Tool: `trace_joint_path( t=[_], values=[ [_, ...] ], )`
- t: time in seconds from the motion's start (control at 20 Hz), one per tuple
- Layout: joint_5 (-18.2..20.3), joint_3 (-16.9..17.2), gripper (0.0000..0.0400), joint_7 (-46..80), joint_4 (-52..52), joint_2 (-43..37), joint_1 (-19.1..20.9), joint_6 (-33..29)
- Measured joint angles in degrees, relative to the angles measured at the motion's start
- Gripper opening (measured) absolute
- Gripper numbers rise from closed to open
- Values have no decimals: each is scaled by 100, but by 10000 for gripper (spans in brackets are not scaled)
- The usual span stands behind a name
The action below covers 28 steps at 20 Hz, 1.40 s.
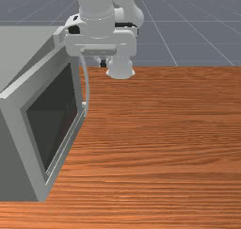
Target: Open the microwave
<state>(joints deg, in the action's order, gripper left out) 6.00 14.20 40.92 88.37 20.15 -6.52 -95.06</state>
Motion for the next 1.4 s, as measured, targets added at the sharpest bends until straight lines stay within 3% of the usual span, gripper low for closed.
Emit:
trace_joint_path(
  t=[0.25,0.4,0.75,1.0,1.05,1.1,1.15,1.25,1.4],
  values=[
    [55,66,0,-33,-76,-733,29,113],
    [30,284,0,-54,-267,-993,231,159],
    [-119,802,0,-242,-667,-1077,850,105],
    [-165,757,0,-407,-103,-970,870,-236],
    [-187,726,157,-401,98,-960,828,-349],
    [-204,697,252,-392,262,-944,789,-456],
    [-215,672,310,-382,388,-932,753,-552],
    [-243,647,367,-354,503,-874,706,-702],
    [-318,682,368,-254,559,-817,672,-908]
  ],
)
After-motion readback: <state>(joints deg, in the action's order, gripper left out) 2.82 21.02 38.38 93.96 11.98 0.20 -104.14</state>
